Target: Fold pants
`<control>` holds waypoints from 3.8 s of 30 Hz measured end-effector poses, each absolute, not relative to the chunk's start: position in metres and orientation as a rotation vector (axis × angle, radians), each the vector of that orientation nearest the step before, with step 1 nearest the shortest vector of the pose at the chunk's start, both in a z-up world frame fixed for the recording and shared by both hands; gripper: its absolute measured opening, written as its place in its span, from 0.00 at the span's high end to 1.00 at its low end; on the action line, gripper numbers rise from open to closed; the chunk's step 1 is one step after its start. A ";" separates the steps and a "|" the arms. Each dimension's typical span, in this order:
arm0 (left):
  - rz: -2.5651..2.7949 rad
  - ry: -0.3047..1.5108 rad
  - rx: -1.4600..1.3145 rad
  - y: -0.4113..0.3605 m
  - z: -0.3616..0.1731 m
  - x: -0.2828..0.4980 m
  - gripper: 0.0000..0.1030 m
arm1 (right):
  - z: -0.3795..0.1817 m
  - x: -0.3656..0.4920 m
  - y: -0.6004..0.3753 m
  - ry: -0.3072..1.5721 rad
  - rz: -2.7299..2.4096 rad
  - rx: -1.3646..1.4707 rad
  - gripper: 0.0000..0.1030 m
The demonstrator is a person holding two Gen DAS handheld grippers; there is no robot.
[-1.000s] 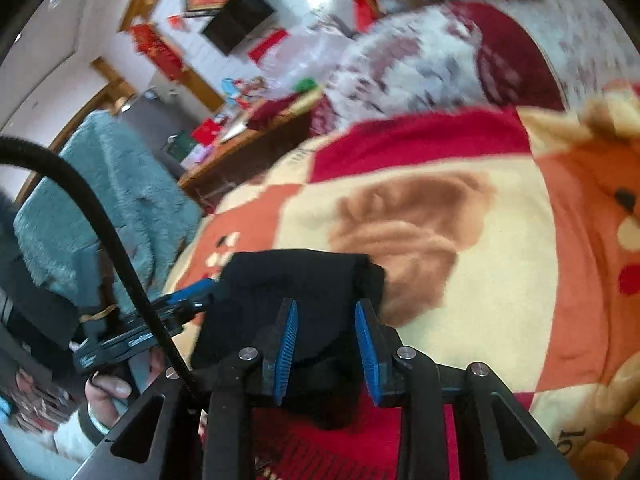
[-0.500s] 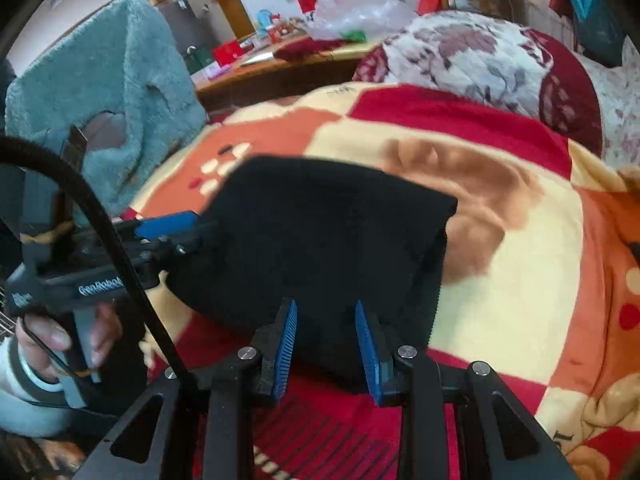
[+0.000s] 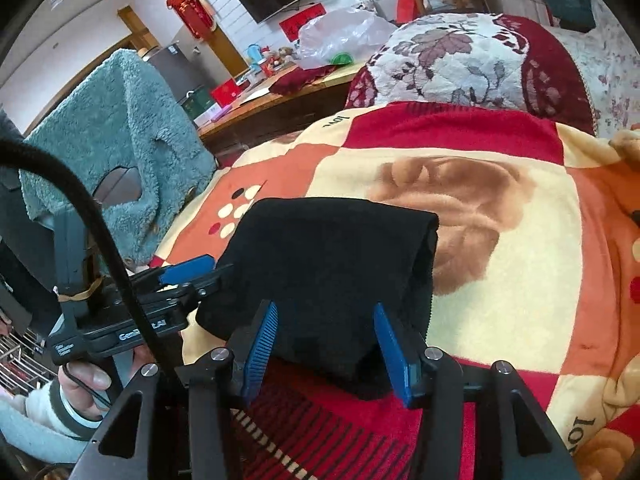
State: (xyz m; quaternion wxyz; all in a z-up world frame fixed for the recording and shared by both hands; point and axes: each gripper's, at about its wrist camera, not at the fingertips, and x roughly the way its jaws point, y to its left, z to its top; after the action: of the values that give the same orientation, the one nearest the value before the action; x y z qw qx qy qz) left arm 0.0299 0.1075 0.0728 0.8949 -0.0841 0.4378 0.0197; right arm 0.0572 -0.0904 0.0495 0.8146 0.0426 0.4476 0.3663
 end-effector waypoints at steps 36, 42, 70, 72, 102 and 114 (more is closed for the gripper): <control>-0.185 0.902 -0.269 0.107 0.086 0.064 0.52 | 0.020 0.107 -0.117 0.974 0.866 0.410 0.53; -0.227 0.869 -0.239 0.081 0.099 0.107 0.52 | 0.047 0.133 -0.139 0.917 0.805 0.379 0.53; -0.149 0.966 -0.164 0.044 0.051 0.162 0.49 | 0.007 0.186 -0.188 0.993 0.549 0.359 0.38; -0.117 0.957 -0.148 0.043 0.056 0.156 0.49 | 0.022 0.173 -0.194 0.958 0.492 0.349 0.37; -0.015 0.801 -0.119 0.035 0.123 0.054 0.49 | 0.086 0.067 -0.150 0.833 0.418 0.154 0.28; -0.034 0.801 -0.116 0.028 0.124 0.050 0.49 | 0.083 0.061 -0.151 0.851 0.414 0.159 0.28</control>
State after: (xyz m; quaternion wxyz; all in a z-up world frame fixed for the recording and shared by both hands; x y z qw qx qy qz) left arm 0.0498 0.0278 0.1242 0.9191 -0.0564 0.3895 -0.0166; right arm 0.0611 -0.1510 0.0833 0.8871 0.0766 0.4093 0.1992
